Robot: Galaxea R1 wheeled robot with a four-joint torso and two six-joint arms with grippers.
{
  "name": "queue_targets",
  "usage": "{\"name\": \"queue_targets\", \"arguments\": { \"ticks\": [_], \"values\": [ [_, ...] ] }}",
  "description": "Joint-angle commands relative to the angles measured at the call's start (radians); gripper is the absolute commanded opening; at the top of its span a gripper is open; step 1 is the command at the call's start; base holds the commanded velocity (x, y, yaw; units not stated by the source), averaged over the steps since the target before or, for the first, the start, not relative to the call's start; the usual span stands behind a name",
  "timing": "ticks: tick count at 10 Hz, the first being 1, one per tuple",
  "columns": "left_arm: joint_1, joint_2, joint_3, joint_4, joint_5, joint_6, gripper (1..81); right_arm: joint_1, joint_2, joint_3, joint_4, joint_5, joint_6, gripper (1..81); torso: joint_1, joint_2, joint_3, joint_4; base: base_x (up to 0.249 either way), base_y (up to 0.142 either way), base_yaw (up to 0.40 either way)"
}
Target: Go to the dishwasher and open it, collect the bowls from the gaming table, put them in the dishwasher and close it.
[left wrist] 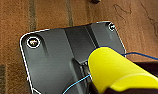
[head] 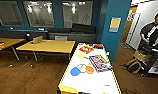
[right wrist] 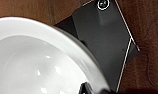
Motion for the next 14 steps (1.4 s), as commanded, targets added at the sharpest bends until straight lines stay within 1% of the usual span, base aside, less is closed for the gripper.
{"name": "queue_targets", "arguments": {
  "ticks": [1, 3, 14],
  "values": [
    [-0.038, -0.003, -0.023, 0.012, 0.025, 0.000, 1.0, 0.036, -0.014, 0.003, -0.023, -0.025, 0.000, 1.0, 0.001, 0.000, 0.000, 0.000, -0.101, 0.000, 0.000],
    [-0.034, 0.011, -0.043, 0.012, 0.025, 0.000, 1.0, 0.035, -0.013, 0.003, -0.024, -0.024, 0.000, 1.0, 0.001, 0.000, 0.000, 0.000, -0.101, 0.000, 0.000],
    [-0.028, 0.015, -0.043, 0.013, 0.025, 0.002, 1.0, 0.038, -0.013, 0.001, -0.026, -0.024, 0.000, 1.0, 0.001, 0.000, 0.000, 0.000, -0.105, 0.000, 0.000]
  ]
}}
